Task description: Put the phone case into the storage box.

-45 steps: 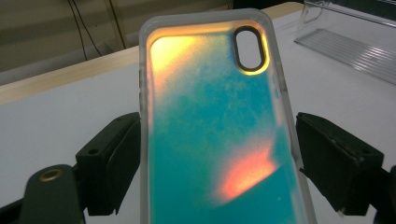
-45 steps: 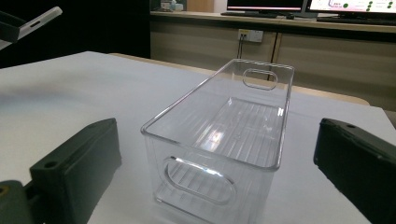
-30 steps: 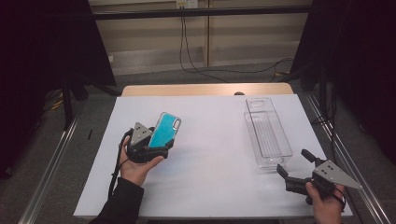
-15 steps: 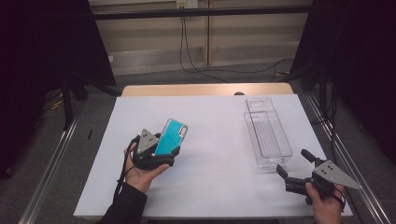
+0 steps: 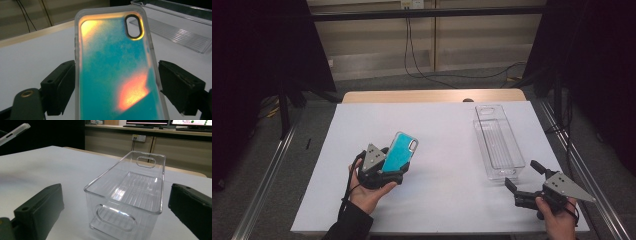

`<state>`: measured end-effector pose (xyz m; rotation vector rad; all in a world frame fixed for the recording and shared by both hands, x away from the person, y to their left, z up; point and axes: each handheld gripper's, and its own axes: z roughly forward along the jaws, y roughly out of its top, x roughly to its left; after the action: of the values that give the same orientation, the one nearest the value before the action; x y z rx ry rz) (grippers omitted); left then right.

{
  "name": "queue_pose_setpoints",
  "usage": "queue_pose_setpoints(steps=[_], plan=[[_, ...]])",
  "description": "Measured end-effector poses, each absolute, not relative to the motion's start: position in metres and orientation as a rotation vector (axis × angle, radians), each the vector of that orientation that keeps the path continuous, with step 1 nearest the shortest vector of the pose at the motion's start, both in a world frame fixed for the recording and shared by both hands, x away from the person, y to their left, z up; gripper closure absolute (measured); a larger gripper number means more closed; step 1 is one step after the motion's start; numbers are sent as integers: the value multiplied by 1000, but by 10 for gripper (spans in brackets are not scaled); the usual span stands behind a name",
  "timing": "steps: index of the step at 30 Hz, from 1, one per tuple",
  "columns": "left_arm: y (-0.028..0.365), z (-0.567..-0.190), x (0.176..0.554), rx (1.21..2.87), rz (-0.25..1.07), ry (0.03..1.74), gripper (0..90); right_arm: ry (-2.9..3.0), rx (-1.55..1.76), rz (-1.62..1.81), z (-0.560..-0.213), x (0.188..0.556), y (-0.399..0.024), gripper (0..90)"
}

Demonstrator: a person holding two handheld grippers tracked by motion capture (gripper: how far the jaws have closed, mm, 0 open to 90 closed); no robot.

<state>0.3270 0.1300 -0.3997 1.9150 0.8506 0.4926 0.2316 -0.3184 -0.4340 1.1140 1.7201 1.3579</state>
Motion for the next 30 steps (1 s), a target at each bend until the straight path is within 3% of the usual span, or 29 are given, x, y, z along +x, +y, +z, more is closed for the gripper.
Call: queue_pose_setpoints(steps=[17, 30], plan=[[108, -402, 313, 1934, 500, 816, 169, 1769, 1083, 1371, -428, 230, -295, 0], [97, -404, 306, 1930, 523, 797, 169, 1821, 1075, 1471, -422, 234, -269, 74]])
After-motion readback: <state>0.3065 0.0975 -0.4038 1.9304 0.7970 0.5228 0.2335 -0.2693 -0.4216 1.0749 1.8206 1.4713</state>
